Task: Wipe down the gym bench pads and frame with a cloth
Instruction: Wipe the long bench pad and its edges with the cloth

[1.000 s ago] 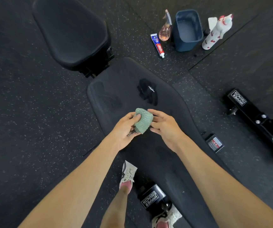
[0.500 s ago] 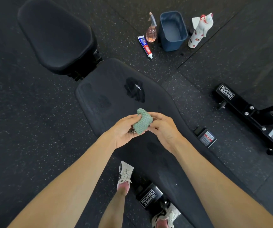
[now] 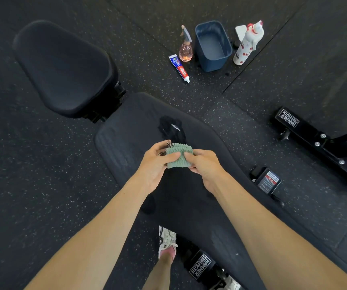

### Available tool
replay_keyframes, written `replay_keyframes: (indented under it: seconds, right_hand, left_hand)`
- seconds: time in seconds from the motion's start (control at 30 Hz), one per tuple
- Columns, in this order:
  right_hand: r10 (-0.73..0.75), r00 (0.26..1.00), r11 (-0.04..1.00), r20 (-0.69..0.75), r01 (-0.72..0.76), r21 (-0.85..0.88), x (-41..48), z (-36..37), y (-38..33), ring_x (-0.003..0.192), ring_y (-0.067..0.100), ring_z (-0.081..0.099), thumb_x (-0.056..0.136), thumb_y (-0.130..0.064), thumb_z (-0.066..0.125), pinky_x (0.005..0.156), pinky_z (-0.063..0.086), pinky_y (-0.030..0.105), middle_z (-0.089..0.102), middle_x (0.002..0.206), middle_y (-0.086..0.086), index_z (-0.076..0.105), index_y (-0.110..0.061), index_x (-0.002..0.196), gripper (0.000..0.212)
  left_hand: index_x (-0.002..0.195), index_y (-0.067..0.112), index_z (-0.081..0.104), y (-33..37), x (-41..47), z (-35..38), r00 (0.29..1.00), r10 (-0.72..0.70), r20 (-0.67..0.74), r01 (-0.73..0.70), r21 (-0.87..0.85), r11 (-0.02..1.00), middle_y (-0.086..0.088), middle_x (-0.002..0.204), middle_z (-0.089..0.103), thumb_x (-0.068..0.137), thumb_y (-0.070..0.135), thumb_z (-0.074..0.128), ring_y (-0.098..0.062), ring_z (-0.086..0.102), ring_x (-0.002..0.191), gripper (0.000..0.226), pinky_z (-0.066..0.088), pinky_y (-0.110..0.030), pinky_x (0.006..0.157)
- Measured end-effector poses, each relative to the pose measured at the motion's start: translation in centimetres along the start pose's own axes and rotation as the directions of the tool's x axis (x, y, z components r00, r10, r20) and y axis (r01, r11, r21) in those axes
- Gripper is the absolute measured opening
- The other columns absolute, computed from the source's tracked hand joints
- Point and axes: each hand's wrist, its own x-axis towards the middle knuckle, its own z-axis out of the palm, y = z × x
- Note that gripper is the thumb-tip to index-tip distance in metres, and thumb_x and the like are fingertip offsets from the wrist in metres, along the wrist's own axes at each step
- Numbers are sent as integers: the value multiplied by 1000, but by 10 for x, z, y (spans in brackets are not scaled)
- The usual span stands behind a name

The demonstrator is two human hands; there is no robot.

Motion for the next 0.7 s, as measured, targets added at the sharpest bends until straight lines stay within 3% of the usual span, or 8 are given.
replay_keyframes:
  seconds: [0.1,0.23,0.3,0.4,0.47,0.53,0.7]
  right_hand:
    - [-45,999,999,10,45,17,8,6,-7,87,9,59,94,-6,56,71,47,18,66,98,0,66,-11,109,18]
    - [-97,983,995,-153,94,-31,22,12,-4,104,11,51,91,-9,59,75,43,18,52,123,2,54,-19,117,29]
    - [-231,934,935,-271,137,-327,28,8,0,123,17,38,90,-12,59,94,41,29,38,136,0,52,-20,123,35]
    - [-333,917,683,-219,74,-726,35,-1,7,140,23,21,92,-11,57,109,34,39,13,157,4,38,-15,141,53]
    - [-315,935,566,-162,48,-823,38,-4,12,146,25,13,93,-12,56,116,26,39,1,161,8,27,-13,148,62]
    - [-298,946,509,-125,47,-859,40,-5,15,148,24,6,93,-15,58,120,17,38,-3,161,9,19,-13,151,69]
    - [-281,957,471,-69,75,-879,40,-8,23,149,23,-5,92,-22,58,122,5,39,-12,161,7,9,-15,153,78]
  left_hand:
    - [117,12,61,3,9,-2,999,-52,1,50,266,963,-6,113,68,79,17,77,-20,65,106,42,52,-37,95]
    - [98,13,59,23,32,-2,993,64,-95,-26,352,935,-13,106,67,77,3,76,-27,66,100,28,55,-35,84]
    - [89,17,53,41,49,-2,950,267,-162,-128,578,806,-5,95,63,75,4,77,-20,61,89,31,50,-26,73]
    - [94,13,45,68,72,4,825,547,-139,-151,879,452,-5,99,56,77,11,74,-20,52,90,33,40,-28,70]
    - [101,10,44,70,85,17,770,637,-40,-117,972,202,-9,105,52,82,4,66,-25,49,98,30,35,-28,71]
    - [108,8,45,55,93,29,745,666,46,-93,995,36,-10,107,54,83,-3,61,-27,46,102,31,33,-28,70]
    - [112,5,52,18,83,32,751,652,106,-168,985,34,-10,102,58,80,-9,55,-26,43,100,35,31,-28,70]
